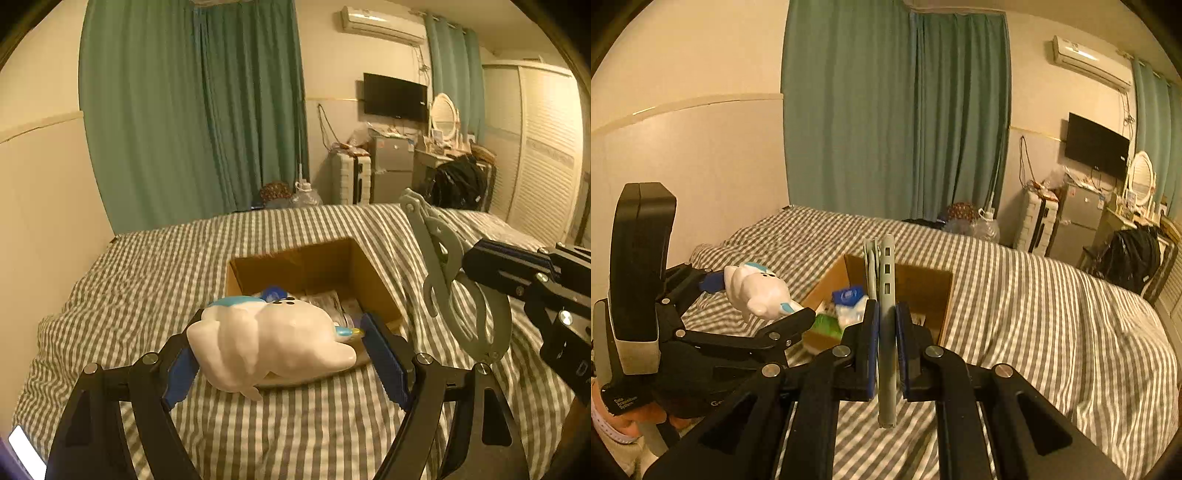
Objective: Organize objects
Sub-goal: 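Carry toy figure and grey clip over the box and release both inside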
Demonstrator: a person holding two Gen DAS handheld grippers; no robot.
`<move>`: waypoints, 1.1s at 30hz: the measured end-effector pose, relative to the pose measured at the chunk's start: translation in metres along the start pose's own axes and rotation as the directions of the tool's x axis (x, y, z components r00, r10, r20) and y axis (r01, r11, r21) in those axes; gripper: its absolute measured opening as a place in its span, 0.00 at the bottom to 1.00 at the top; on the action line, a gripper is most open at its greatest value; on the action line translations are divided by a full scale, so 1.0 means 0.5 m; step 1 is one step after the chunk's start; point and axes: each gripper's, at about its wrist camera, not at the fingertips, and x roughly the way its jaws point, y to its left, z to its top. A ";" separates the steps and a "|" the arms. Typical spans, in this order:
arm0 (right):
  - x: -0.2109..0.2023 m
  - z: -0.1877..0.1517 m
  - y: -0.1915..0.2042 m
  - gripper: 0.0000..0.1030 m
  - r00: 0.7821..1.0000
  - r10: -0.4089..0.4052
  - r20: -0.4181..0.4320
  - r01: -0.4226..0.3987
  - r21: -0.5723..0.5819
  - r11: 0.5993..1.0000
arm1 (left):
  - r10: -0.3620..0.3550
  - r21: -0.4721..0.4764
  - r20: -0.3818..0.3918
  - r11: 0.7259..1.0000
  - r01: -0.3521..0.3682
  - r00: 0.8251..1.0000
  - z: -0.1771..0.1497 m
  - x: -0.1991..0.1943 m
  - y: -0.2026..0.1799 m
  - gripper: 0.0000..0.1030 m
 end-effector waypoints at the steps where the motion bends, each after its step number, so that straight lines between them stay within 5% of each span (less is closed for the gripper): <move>1: 0.012 0.011 -0.002 0.08 1.000 -0.001 0.004 0.001 -0.007 1.000 | 0.005 -0.003 0.004 1.000 -0.005 1.000 0.010 0.009 0.003 0.81; 9: 0.128 0.078 -0.041 0.08 1.000 0.002 0.012 -0.002 -0.011 1.000 | 0.105 -0.016 0.057 0.994 -0.104 0.993 0.074 0.108 0.022 0.81; 19: 0.296 0.137 -0.081 0.08 1.000 0.009 -0.026 -0.009 0.005 1.000 | 0.139 -0.060 0.044 0.989 -0.137 0.989 0.098 0.247 0.039 0.81; 33: 0.459 0.073 -0.122 0.08 0.987 -0.013 -0.160 0.020 0.042 0.999 | 0.108 -0.068 -0.071 0.991 -0.113 0.992 0.063 0.384 0.021 0.81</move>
